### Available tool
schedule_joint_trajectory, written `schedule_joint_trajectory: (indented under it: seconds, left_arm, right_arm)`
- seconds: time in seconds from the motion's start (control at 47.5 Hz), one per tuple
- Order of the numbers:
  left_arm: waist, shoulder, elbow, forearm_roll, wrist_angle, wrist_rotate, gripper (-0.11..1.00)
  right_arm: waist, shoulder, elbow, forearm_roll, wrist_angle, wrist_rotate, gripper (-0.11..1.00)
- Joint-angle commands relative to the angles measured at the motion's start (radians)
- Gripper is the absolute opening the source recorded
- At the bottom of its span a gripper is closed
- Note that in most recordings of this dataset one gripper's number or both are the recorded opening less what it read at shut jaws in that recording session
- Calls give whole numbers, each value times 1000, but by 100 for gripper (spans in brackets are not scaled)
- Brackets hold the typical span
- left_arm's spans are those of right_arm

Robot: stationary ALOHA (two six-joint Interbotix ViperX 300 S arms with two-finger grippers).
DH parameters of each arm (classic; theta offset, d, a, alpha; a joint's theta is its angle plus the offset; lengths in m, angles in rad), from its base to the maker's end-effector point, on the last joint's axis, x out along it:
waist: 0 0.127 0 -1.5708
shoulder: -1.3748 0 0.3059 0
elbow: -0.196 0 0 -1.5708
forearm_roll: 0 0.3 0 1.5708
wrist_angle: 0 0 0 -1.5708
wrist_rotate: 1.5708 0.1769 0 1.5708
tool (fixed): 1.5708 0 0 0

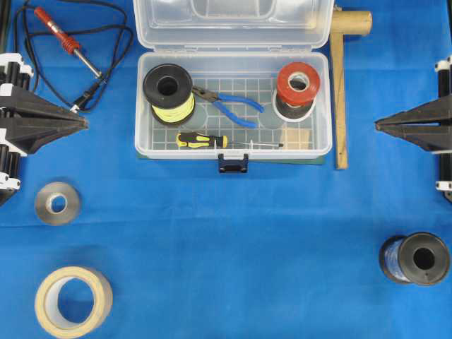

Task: Pick the nipper from the toolbox among several items.
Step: 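Move the right gripper over the toolbox toward the blue-handled pliers, then lower the right gripper and close it on the blue-handled pliers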

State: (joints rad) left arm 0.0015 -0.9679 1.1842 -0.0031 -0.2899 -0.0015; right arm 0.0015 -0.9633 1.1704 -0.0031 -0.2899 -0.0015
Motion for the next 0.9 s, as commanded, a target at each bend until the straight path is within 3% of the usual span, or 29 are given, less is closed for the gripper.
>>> schedule_joint_trajectory:
  seconds: [0.0,0.189,0.505,0.568,0.779,0.821,0.884]
  left_arm:
    - [0,6,-14,-34,-5,3,0]
    - [-2,8,-14,-35,-5,2,0]
    - [0,11,-12,-35,-5,-5,0]
    - [-2,11,-12,-35,-5,-5,0]
    - [0,15,-9,-34,-5,-6,0]
    - [0,17,-8,-35,-5,-6,0]
    - [-2,17,-6,-35,-5,-6,0]
  right_arm:
    - [-26,12,-34,5,-5,8,0]
    - [-155,167,-192,14,202,20,0]
    - [-233,563,-491,11,446,11,2]
    - [-244,649,-548,9,492,11,15]
    - [-255,865,-686,-11,595,5,77]
    - [-261,904,-704,-11,604,5,82]
    - [-268,968,-727,-11,607,5,78]
